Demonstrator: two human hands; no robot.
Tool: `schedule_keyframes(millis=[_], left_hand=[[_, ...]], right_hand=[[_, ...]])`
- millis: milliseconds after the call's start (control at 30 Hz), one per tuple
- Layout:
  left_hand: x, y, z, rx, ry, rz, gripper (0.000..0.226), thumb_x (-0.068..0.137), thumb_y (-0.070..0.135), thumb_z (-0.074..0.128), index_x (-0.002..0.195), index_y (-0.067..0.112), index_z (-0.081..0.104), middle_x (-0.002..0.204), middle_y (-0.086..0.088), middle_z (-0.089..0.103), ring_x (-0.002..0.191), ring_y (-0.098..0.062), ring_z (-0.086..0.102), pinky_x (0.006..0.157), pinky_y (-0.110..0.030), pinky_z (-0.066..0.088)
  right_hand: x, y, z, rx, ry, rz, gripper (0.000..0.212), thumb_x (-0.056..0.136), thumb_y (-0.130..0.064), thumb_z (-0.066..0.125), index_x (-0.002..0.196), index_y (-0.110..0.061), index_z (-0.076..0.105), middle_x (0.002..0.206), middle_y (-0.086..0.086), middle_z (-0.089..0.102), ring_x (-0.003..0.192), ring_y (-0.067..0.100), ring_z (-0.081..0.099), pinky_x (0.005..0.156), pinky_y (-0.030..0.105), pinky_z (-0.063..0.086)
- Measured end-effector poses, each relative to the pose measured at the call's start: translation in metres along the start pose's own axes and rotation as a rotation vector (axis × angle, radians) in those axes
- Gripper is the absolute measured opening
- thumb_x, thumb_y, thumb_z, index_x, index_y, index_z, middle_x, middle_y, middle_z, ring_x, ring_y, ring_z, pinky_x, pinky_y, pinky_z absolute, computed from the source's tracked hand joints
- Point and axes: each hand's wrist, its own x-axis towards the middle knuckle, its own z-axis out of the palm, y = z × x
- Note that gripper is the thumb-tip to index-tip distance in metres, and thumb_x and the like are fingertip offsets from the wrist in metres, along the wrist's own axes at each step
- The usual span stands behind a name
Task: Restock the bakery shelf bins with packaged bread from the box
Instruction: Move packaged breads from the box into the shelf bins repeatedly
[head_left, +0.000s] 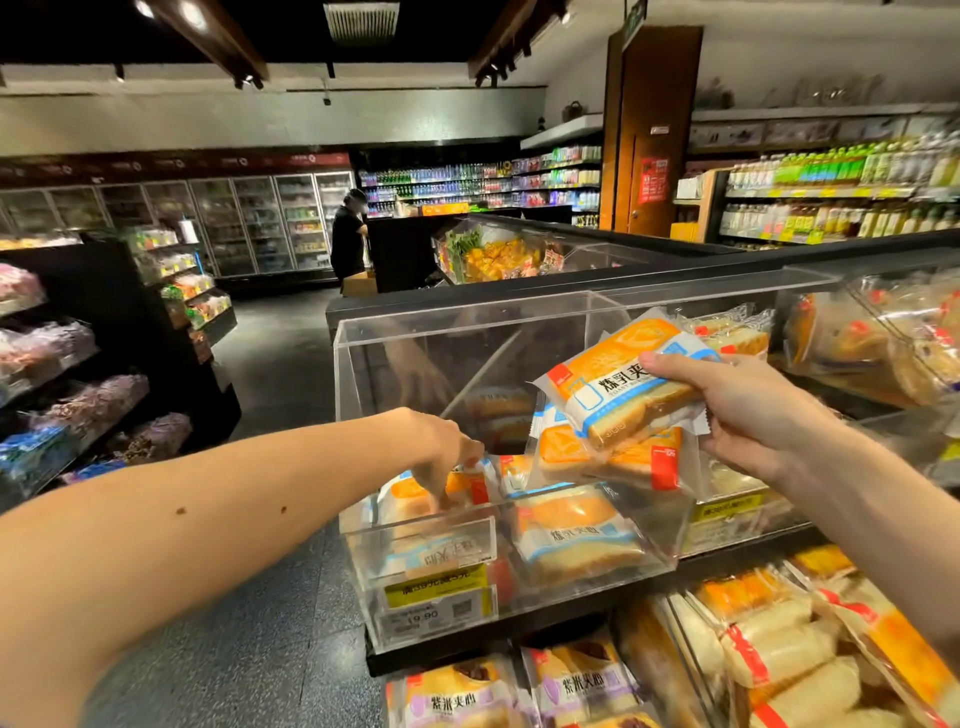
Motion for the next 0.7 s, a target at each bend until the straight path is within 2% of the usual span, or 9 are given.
schedule_keyframes(millis=[67,133,200,267,333,400,500,600,700], left_hand=[[-0.006,0.0,-0.006,-0.083,0.008,0.019,0.076,0.081,0.044,0.078,0.145,0.026,0.041,0.135,-0.004,0.053,0.102,-0.023,0.054,0.084,-0.034,0.045],[-0.013,-0.002,-0.018,-0.284,0.17,0.067,0.063,0.084,0.033,0.076,0.14,0.022,0.049,0.133,-0.004,0.058,0.114,-0.025,0.058,0.092,-0.034,0.047],[-0.024,-0.003,-0.033,-0.736,0.336,0.141,0.049,0.088,0.01,0.065,0.135,0.017,0.054,0.125,-0.01,0.065,0.111,-0.028,0.063,0.091,-0.036,0.051],[-0.04,0.003,-0.047,-1.268,0.333,0.256,0.039,0.091,0.0,0.053,0.126,0.018,0.059,0.116,-0.019,0.069,0.099,-0.03,0.067,0.084,-0.04,0.054],[-0.05,0.008,-0.055,-1.575,0.276,0.333,0.031,0.095,0.002,0.046,0.107,0.023,0.066,0.101,-0.015,0.072,0.083,-0.023,0.066,0.078,-0.037,0.054],[-0.055,0.014,-0.056,-1.639,0.247,0.356,0.027,0.098,0.005,0.046,0.097,0.023,0.067,0.08,-0.006,0.062,0.062,-0.013,0.057,0.062,-0.027,0.05],[-0.057,0.012,-0.053,-1.667,0.192,0.343,0.022,0.098,0.006,0.056,0.116,0.018,0.059,0.064,0.004,0.059,0.052,-0.006,0.053,0.053,-0.021,0.049],[-0.06,0.0,-0.048,-1.613,0.216,0.292,0.037,0.086,0.01,0.073,0.12,0.007,0.061,0.098,-0.009,0.071,0.084,-0.023,0.063,0.074,-0.031,0.052],[-0.064,-0.014,-0.047,-1.513,0.344,0.148,0.021,0.084,0.009,0.076,0.103,0.012,0.068,0.1,-0.011,0.074,0.085,-0.022,0.069,0.077,-0.033,0.056]], right_hand=[[0.0,0.001,0.001,0.009,-0.004,0.0,0.033,0.085,-0.017,0.075,0.112,-0.001,0.063,0.09,0.016,0.077,0.076,0.026,0.076,0.062,0.041,0.063],[0.0,0.001,0.0,0.027,0.0,-0.004,0.035,0.085,-0.017,0.074,0.114,-0.003,0.062,0.092,0.016,0.077,0.08,0.027,0.076,0.067,0.045,0.062],[0.001,0.002,-0.001,0.061,0.004,-0.016,0.037,0.086,-0.018,0.073,0.119,-0.006,0.061,0.094,0.015,0.077,0.083,0.026,0.076,0.072,0.046,0.061],[0.003,0.002,0.002,0.105,-0.001,-0.017,0.034,0.088,-0.018,0.071,0.119,-0.007,0.062,0.095,0.014,0.077,0.082,0.025,0.076,0.074,0.045,0.061],[0.005,0.002,0.009,0.159,-0.01,0.001,0.027,0.091,-0.017,0.068,0.114,-0.005,0.065,0.09,0.014,0.077,0.076,0.023,0.076,0.066,0.042,0.063],[0.007,0.002,0.017,0.217,-0.022,0.021,0.016,0.092,-0.016,0.066,0.105,-0.006,0.066,0.082,0.013,0.077,0.066,0.021,0.075,0.052,0.035,0.061],[0.011,0.002,0.028,0.246,-0.042,0.03,0.016,0.09,-0.018,0.067,0.103,-0.008,0.066,0.084,0.012,0.077,0.067,0.02,0.075,0.049,0.031,0.059],[0.014,0.003,0.032,0.216,-0.044,-0.039,0.03,0.089,-0.016,0.068,0.116,-0.006,0.064,0.094,0.012,0.077,0.079,0.021,0.076,0.061,0.033,0.061],[0.019,0.004,0.028,0.133,0.032,-0.138,0.04,0.088,-0.018,0.071,0.124,-0.006,0.06,0.097,0.012,0.077,0.088,0.025,0.075,0.086,0.045,0.059]])
